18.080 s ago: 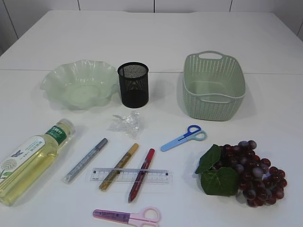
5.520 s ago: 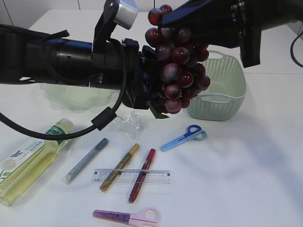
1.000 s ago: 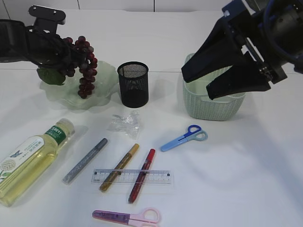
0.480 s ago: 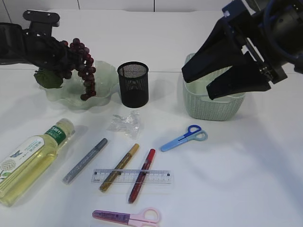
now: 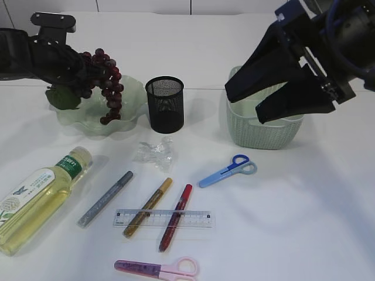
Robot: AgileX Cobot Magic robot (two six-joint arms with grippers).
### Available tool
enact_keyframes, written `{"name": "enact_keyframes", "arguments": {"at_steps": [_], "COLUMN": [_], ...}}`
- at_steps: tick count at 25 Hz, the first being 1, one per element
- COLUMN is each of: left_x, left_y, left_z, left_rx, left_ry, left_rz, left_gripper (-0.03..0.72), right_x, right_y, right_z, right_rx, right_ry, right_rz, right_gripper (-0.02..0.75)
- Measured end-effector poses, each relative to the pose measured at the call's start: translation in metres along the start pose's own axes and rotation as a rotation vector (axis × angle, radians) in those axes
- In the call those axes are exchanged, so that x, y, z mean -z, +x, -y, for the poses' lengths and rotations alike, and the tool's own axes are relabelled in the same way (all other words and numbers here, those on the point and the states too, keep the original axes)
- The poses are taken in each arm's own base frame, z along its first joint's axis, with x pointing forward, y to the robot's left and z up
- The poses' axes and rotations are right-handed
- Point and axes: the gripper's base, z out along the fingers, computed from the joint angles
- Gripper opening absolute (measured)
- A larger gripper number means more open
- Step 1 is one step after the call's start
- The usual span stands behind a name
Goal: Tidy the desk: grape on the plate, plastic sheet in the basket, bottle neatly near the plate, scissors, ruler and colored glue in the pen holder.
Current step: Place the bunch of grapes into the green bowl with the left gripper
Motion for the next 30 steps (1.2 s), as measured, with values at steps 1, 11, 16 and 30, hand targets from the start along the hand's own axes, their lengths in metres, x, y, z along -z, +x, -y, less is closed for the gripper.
{"name": "enact_keyframes", "arguments": {"at_steps": [1, 11, 16, 30], "left_x": [0.0000, 0.0001, 0.0001, 0.0048], "left_y": [0.0000, -0.0007, -0.0004, -0.0071], "left_z": [0.0000, -0.0003, -0.0017, 0.0031], "left_rx": [0.001, 0.002, 0.022, 0.086], "left_ry": [0.000, -0.003, -0.019, 0.037], "left_rz": [0.000, 0.001, -0.002, 0.025], "left_gripper": [0.331, 0.398, 0.401, 0.362], "right_x": [0.0000, 0.0000, -0.0004, -0.0004], "right_y": [0.0000, 0.0000, -0.0002, -0.0002], "right_z": [0.0000, 0.0000, 0.0004, 0.0004], "right_rx": [0.000, 0.002, 0.001, 0.003], "right_ry": [0.000, 0.000, 0.000, 0.000], "right_rz": [0.000, 0.000, -0.001, -0.001], "right_gripper": [0.542, 0.542, 0.542, 0.543]}}
